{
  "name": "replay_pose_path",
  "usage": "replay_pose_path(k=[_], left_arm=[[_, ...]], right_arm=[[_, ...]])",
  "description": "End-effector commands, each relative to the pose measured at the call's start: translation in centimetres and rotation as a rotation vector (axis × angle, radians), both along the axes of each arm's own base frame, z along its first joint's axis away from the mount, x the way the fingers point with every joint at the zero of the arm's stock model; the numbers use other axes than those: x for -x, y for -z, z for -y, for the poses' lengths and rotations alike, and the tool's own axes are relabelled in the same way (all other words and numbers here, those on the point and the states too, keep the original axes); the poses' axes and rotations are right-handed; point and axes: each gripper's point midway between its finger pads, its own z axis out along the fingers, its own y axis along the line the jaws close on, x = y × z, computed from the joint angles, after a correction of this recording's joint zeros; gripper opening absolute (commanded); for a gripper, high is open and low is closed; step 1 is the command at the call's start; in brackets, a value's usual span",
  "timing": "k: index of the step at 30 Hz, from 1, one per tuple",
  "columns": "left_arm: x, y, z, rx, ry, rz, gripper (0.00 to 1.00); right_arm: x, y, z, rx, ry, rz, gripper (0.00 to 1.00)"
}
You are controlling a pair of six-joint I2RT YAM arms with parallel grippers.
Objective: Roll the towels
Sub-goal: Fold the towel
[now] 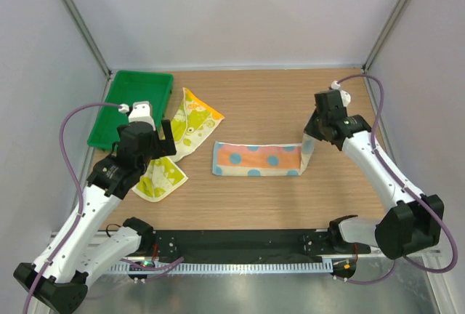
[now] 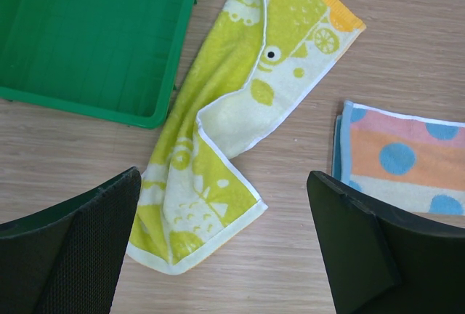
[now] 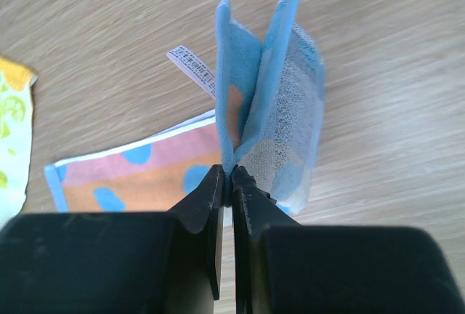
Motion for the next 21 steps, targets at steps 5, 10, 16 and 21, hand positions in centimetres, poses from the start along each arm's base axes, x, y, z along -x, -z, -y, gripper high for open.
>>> replay_pose_path(k=[5, 10, 16, 21], left_arm=[[-0.4, -0.9, -0.1, 0.017, -0.006, 0.03, 0.96], [-0.4, -0.8, -0.2, 0.015, -0.013, 0.027, 0.96], [-0.4, -0.7, -0.2, 0.014, -0.015, 0.023, 0.96], [-0.4, -0.7, -0.3, 0.01, -0.021, 0.021, 0.96]], right_arm=[[-1.7, -2.6, -7.9, 0.022, -0.15, 0.043, 0.01], [-1.9, -3.3, -13.3, 0.026, -0.253, 0.073, 0.01], [-1.4, -2.3, -18.9, 0.049, -0.357, 0.063, 0.01], [-1.0, -1.1, -22.4, 0.054, -0.416, 0.057, 0.01]])
